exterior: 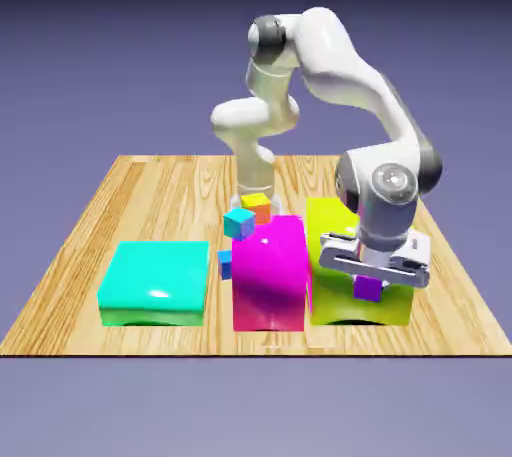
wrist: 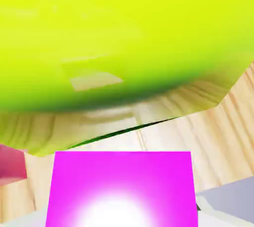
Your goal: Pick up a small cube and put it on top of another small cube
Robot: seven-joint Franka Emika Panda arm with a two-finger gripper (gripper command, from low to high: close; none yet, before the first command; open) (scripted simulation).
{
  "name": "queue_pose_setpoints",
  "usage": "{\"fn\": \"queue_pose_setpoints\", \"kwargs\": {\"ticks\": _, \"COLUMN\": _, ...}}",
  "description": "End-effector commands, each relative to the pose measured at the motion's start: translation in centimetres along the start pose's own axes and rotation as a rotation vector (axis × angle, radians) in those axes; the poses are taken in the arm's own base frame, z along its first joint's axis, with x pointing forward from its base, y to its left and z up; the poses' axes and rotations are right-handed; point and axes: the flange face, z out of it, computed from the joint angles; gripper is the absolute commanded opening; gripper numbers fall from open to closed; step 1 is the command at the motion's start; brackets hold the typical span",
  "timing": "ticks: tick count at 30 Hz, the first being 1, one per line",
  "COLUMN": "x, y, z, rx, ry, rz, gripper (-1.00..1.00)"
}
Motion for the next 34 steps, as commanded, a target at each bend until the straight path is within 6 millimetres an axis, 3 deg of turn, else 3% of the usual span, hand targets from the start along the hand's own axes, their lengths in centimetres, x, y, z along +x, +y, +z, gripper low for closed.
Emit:
{"fn": "queue_pose_setpoints", "kwargs": {"ticks": 1, "x": -0.4, "y": -1.3, "z": -1.0, "rx": 0.000, "ry": -0.005, "rz": -0.001, "gripper": -1.00}}
{"fn": "queue_pose_setpoints", "kwargs": {"ticks": 9, "x": -3.9, "y": -12.1, "z": -6.3, "rx": 0.009, "ry": -0.015, "rz": -0.014, "gripper": -1.00}}
{"fn": "queue_pose_setpoints", "kwargs": {"ticks": 16, "x": -6.4, "y": -21.6, "z": -7.5, "rx": 0.017, "ry": 0.039, "rz": -0.052, "gripper": -1.00}}
{"fn": "queue_pose_setpoints", "kwargs": {"ticks": 21, "x": -7.7, "y": -27.3, "z": -6.4, "rx": 0.024, "ry": 0.101, "rz": -0.103, "gripper": -1.00}}
{"fn": "queue_pose_setpoints", "kwargs": {"ticks": 22, "x": -7.7, "y": -27.3, "z": -6.4, "rx": 0.024, "ry": 0.101, "rz": -0.103, "gripper": -1.00}}
{"fn": "queue_pose_setpoints", "kwargs": {"ticks": 27, "x": -7.5, "y": -26.8, "z": 0.5, "rx": 0.025, "ry": 0.100, "rz": -0.103, "gripper": -1.00}}
{"fn": "queue_pose_setpoints", "kwargs": {"ticks": 28, "x": -7.5, "y": -26.8, "z": 0.5, "rx": 0.025, "ry": 0.100, "rz": -0.103, "gripper": 1.00}}
{"fn": "queue_pose_setpoints", "kwargs": {"ticks": 29, "x": -7.5, "y": -26.8, "z": 0.5, "rx": 0.025, "ry": 0.100, "rz": -0.103, "gripper": 1.00}}
{"fn": "queue_pose_setpoints", "kwargs": {"ticks": 34, "x": -7.7, "y": -27.3, "z": -6.4, "rx": 0.024, "ry": 0.101, "rz": -0.103, "gripper": 1.00}}
